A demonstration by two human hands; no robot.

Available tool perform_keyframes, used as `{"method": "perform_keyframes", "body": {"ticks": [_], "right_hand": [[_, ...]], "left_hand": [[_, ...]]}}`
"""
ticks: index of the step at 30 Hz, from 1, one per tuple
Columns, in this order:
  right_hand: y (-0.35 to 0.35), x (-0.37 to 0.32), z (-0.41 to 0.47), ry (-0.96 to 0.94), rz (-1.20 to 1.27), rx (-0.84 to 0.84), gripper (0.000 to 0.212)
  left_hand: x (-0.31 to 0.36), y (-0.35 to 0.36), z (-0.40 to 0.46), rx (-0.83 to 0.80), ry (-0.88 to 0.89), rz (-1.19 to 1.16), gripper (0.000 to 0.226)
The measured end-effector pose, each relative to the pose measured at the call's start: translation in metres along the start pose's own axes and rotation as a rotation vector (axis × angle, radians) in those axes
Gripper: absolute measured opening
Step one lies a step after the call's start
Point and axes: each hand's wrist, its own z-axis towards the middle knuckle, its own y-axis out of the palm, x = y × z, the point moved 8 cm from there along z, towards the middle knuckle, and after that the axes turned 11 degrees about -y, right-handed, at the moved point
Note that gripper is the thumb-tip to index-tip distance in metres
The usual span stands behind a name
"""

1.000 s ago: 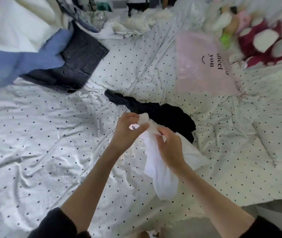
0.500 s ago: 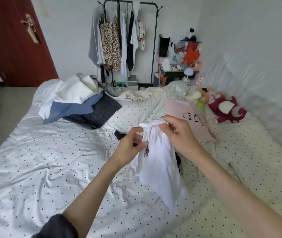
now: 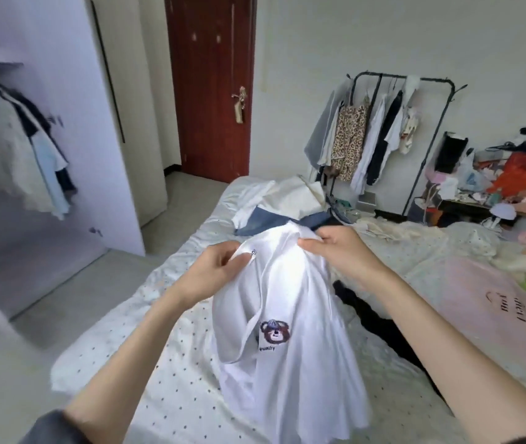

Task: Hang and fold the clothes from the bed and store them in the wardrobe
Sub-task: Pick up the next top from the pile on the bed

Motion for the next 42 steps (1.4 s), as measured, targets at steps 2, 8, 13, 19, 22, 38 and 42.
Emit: {"method": "perform_keyframes", "body": {"ticks": [2,8,13,19,22,38,42], "right_hand": [[0.058,-0.017,0.026,-0.034,0.03,-0.056,0.042],[0.228,-0.061,0.088,-0.088,0.098,-0.228,0.046],[0.346,-0.105,0.133,-0.063,0.239,-0.373,0.037],[0.466,-0.152,0.209,-0.19,-0.032,-0.585,0.027],[0.503,-0.171,0.268,-0.282,-0.25,-0.468,0.012],[0.592,-0.225,0.54,-0.282,-0.306,0.108,0.012],[0.606,-0.209,0.573,-0.231,-0.367,0.189,0.021]], "left_hand": [[-0.005,-0.062,-0.014,0.045,0.021,0.079,0.039],[-0.028,-0.21,-0.039,0.105,0.006,0.235,0.032],[-0.067,-0.316,-0.049,0.221,-0.069,0.264,0.024],[-0.116,-0.437,-0.041,0.326,-0.187,0.329,0.02],[-0.154,-0.503,-0.03,0.373,-0.28,0.387,0.009],[-0.295,-0.728,0.136,0.597,-0.449,0.626,0.021],[-0.312,-0.756,0.174,0.626,-0.425,0.536,0.019]]}}
